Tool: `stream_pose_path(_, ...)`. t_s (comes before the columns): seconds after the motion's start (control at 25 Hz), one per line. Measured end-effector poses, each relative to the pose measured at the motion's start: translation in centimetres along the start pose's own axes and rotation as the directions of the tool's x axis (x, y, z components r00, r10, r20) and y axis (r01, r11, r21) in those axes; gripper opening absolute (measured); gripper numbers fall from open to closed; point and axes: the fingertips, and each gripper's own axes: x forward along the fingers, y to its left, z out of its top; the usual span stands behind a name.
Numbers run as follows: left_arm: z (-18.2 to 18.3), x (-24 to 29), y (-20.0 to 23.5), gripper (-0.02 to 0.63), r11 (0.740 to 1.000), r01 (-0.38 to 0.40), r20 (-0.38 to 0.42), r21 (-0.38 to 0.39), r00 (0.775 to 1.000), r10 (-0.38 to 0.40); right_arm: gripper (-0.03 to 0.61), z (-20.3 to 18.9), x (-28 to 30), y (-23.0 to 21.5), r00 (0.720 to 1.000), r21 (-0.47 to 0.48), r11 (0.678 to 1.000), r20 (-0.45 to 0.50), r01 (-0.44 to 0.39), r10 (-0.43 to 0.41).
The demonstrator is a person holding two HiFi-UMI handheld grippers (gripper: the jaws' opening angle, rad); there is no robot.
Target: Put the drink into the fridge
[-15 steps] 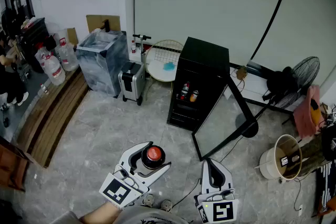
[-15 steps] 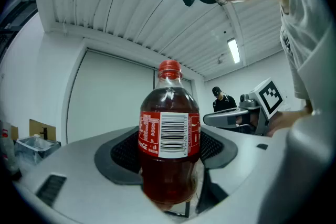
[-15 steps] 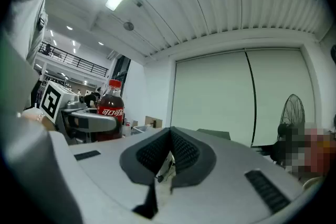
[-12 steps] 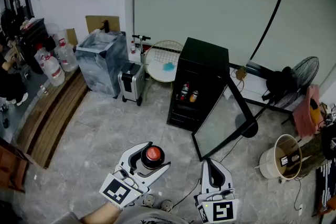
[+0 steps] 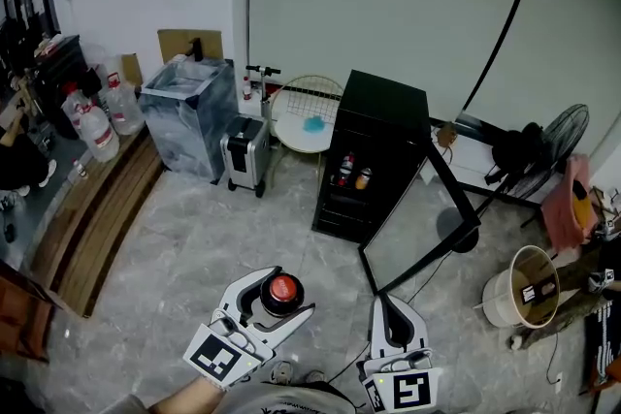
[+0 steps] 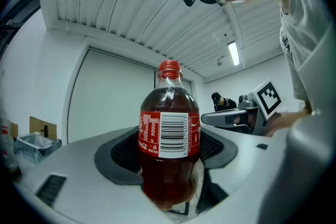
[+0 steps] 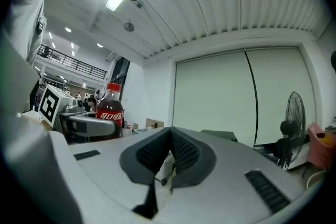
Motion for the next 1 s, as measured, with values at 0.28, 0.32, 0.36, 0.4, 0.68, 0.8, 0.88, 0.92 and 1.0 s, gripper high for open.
stream_pose_path(0.28,-0.4,-0.8,1.3,0.319,1.0,0.0,-0.006,-0.016,1.0,0.0,0.006,-0.4,1.1,1.2,1.0,0.0,1.0,-0.017,-0.004,0.004)
stream_pose_path(0.32,-0.4,-0.6,1.4,0.319,1.0,0.002,-0.008,-0.016,1.0,-0.002,0.006,-0.4,1.2,1.1,1.0,-0.002,1.0,-0.017,0.0,0.0)
stream_pose_path(0.36,-0.5,-0.5,1.5,0.319,1.0,0.005,-0.008,-0.015,1.0,-0.005,0.006,-0.4,1.4,0.9,1.0,-0.003,1.0,-0.018,0.003,-0.003)
stream_pose_path(0.4,-0.6,-0.3,1.6,0.319,1.0,0.008,-0.009,-0.014,1.0,-0.008,0.006,-0.5,1.5,0.8,1.0,-0.004,1.0,-0.018,0.007,-0.007)
stream_pose_path(0.68,-1.0,2.5,2.1,0.319,1.0,0.024,-0.009,-0.014,1.0,-0.024,0.006,-1.4,2.8,-1.6,0.999,0.002,1.0,-0.024,0.024,-0.024)
stream_pose_path(0.8,-1.3,4.6,2.2,0.319,1.0,0.029,-0.013,-0.005,1.0,-0.029,0.006,-1.9,3.6,-3.5,0.999,0.009,1.0,-0.024,0.027,-0.027)
stream_pose_path(0.88,-1.4,6.1,2.2,0.319,1.0,0.03,-0.011,0.0,1.0,-0.03,0.006,-2.2,4.2,-4.8,0.999,0.015,0.999,-0.026,0.029,-0.028)
stream_pose_path(0.92,-1.4,6.9,2.3,0.319,1.0,0.029,-0.01,0.002,1.0,-0.029,0.006,-2.4,4.5,-5.6,0.999,0.017,0.999,-0.027,0.029,-0.029)
stream_pose_path(1.0,-1.3,8.5,2.4,0.319,1.0,0.027,-0.011,0.004,1.0,-0.027,0.006,-2.5,5.3,-7.1,0.999,0.021,0.999,-0.026,0.028,-0.027)
